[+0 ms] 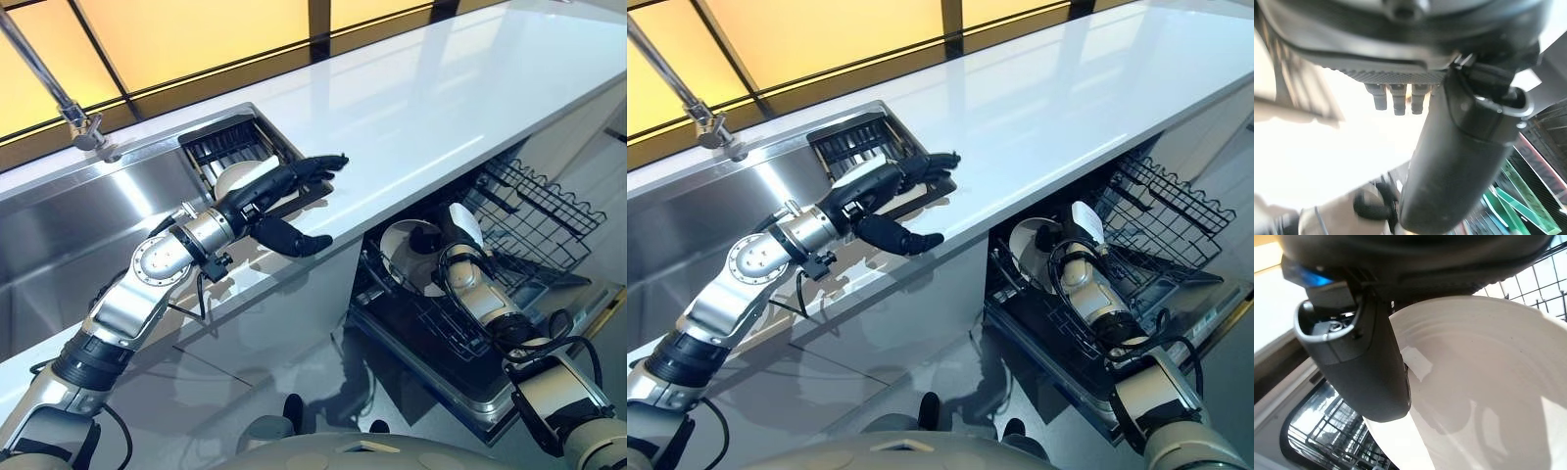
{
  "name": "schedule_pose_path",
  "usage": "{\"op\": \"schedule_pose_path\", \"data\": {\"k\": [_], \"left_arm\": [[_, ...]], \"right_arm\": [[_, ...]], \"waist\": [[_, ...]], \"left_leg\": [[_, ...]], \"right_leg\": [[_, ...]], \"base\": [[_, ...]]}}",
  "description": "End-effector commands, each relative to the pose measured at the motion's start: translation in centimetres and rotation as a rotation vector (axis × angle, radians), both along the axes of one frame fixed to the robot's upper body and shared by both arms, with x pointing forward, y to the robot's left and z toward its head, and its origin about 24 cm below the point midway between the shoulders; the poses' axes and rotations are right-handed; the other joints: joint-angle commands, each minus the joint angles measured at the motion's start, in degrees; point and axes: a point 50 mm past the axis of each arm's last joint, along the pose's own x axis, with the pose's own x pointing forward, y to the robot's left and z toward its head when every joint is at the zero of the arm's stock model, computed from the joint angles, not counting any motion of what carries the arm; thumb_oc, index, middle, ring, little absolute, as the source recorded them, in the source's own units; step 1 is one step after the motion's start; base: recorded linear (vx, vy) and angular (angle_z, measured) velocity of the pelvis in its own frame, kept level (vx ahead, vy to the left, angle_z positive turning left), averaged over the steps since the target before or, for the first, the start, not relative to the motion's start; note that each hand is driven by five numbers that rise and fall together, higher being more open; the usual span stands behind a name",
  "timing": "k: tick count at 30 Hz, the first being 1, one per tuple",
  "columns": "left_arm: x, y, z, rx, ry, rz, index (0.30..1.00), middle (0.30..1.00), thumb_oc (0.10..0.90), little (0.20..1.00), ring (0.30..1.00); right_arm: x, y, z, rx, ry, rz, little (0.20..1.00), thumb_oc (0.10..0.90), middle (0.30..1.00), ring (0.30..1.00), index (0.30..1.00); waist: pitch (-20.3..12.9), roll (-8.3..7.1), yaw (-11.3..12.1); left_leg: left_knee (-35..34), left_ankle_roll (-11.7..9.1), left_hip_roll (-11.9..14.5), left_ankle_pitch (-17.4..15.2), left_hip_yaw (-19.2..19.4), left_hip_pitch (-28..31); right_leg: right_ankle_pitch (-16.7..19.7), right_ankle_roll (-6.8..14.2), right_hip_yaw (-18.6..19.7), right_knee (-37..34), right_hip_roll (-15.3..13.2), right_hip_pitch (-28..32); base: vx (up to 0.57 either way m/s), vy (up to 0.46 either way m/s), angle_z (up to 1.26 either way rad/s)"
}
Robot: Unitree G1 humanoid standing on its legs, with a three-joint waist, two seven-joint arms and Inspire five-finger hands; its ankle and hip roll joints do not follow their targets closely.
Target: Pick up plates and place into dishwasher.
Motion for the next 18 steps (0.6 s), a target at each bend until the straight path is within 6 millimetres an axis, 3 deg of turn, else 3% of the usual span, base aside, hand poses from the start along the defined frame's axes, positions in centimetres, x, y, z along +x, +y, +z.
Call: {"op": "schedule_pose_path", "data": {"k": [1, 5, 10, 18], "left_arm": [[-1.1, 3.4, 7.2, -0.102, -0.512, 0.249, 0.900, 0.900, 0.800, 0.900, 0.900], [-1.6, 6.7, 7.5, -0.180, -0.684, 0.541, 0.900, 0.900, 0.800, 0.900, 0.900], [-1.3, 8.6, 7.3, -0.245, -0.756, 0.749, 0.900, 0.900, 0.800, 0.900, 0.900], [1.0, 9.6, 6.5, -0.298, -0.553, 0.751, 0.900, 0.900, 0.800, 0.900, 0.900]], "right_arm": [[3.1, 2.9, 4.9, -0.007, -0.188, 0.118, 0.200, 0.100, 0.300, 0.300, 0.300], [3.1, 3.2, 3.6, 0.013, -0.147, 0.090, 0.200, 0.100, 0.300, 0.300, 0.300], [3.0, 4.7, 2.5, 0.054, -0.089, 0.116, 0.200, 0.100, 0.300, 0.300, 0.300], [2.8, 6.4, 1.5, 0.088, -0.010, 0.188, 0.200, 0.100, 0.300, 0.300, 0.300]], "waist": [[-3.3, -2.70, 2.6], [-2.9, -3.23, 4.3], [-2.5, -3.38, 4.9], [-2.6, -2.98, 4.2]], "left_leg": [[0.1, 0.2, -3.2, -5.3, -0.3, 2.0], [0.1, 0.0, -3.4, -4.8, -2.1, 1.5], [0.1, 0.0, -3.4, -4.4, -3.2, 1.2], [0.1, -0.1, -3.2, -4.4, -2.7, 1.1]], "right_leg": [[0.0, 2.3, -1.2, 0.5, -0.8, 1.6], [-0.3, 1.6, -2.9, 0.6, -0.8, 2.2], [-0.5, 1.2, -3.9, 0.7, -0.8, 2.4], [-0.5, 1.2, -3.8, 0.7, -0.7, 2.2]], "base": [[0.00, -0.006, 0.08], [0.00, -0.014, 0.27], [-0.01, -0.010, 0.23], [0.00, 0.002, 0.04]]}}
